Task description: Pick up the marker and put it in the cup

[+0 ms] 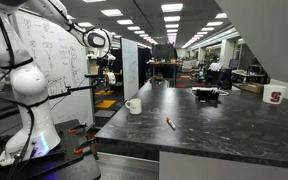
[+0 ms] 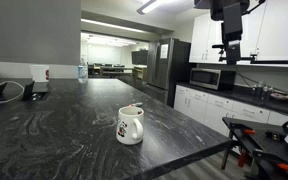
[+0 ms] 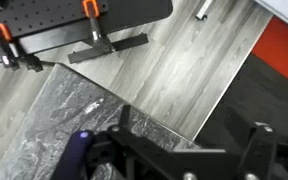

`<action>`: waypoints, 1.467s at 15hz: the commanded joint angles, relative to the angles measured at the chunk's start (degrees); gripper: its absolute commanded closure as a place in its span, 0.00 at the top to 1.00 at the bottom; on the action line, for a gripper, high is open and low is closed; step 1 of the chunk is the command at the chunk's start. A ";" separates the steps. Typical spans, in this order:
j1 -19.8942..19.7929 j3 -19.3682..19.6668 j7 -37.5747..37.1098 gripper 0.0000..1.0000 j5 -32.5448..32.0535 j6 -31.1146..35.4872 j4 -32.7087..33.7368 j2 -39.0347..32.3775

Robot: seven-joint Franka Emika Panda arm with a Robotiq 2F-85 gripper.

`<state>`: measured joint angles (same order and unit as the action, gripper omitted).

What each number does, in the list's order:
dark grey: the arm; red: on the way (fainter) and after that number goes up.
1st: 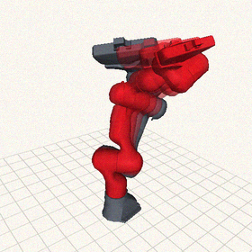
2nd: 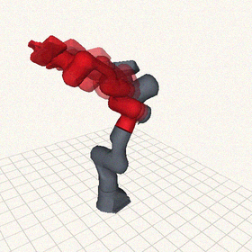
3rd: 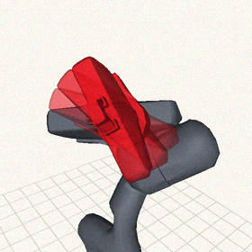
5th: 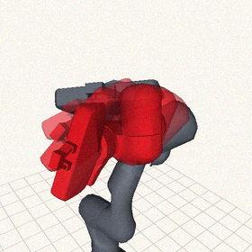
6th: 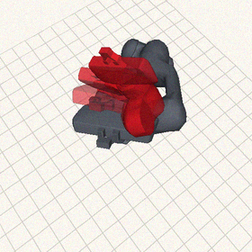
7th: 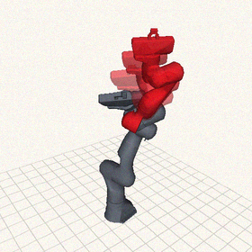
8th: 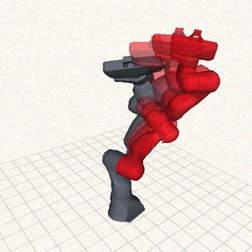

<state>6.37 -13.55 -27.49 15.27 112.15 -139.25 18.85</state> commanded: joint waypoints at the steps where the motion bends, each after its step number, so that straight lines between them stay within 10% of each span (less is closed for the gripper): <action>1: 0.26 0.27 -0.07 1.00 -0.11 -0.07 0.05 -0.02; 9: 0.26 0.27 -0.07 1.00 -0.11 -0.07 0.05 -0.02; 17: -7.44 1.54 -19.69 1.00 -9.76 17.42 10.09 -12.25; 22: -7.83 7.89 -34.54 1.00 -18.15 17.09 22.90 -23.66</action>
<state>-2.57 -8.33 -53.46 0.49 131.28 -122.98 0.42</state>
